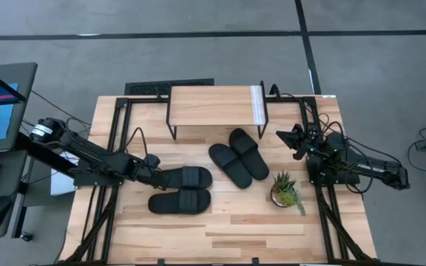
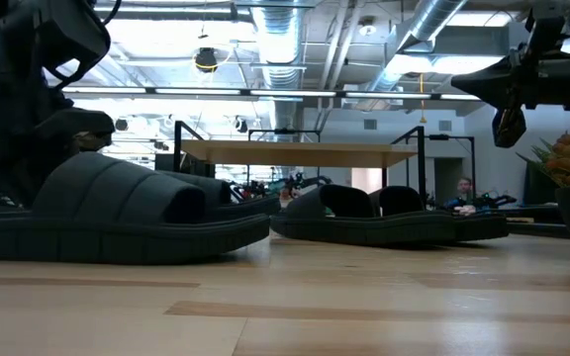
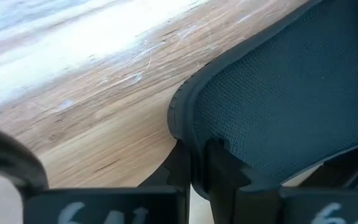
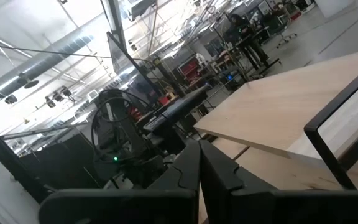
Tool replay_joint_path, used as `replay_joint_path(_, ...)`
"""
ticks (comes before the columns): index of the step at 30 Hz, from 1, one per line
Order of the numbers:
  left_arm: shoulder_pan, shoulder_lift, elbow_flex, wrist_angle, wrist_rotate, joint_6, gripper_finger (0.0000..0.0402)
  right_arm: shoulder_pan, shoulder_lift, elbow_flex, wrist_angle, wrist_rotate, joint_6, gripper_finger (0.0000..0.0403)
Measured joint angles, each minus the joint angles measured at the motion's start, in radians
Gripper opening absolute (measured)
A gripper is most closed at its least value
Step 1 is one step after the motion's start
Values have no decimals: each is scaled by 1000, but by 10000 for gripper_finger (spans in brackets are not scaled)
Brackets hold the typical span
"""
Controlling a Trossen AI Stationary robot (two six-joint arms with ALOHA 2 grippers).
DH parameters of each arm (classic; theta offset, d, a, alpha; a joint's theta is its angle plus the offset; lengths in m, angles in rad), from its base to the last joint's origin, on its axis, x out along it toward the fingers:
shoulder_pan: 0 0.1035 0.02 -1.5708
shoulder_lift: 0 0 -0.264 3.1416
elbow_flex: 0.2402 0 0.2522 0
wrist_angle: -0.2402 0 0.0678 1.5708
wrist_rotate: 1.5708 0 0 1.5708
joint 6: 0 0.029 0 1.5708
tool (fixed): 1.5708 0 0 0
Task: Pick and place slides into the shelf
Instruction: Put the black slipper on the shelf
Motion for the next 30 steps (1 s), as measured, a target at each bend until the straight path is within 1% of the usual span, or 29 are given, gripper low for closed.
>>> replay_joint_path(4,2,-53,-3,-6,-56,-11,6,0,0,0,-7,0,0,0)
replay_joint_path(10,1,-138,-2,-14,-104,-39,5,0,0,0,-8,0,0,0)
replay_joint_path(22,1,-271,1,-39,-141,-89,4,0,0,0,-12,0,13,0)
replay_joint_path(26,1,-327,2,-18,-180,-98,4,0,0,0,-12,0,18,0)
replay_joint_path(30,1,-376,3,39,-250,-98,4,0,0,0,-12,0,18,0)
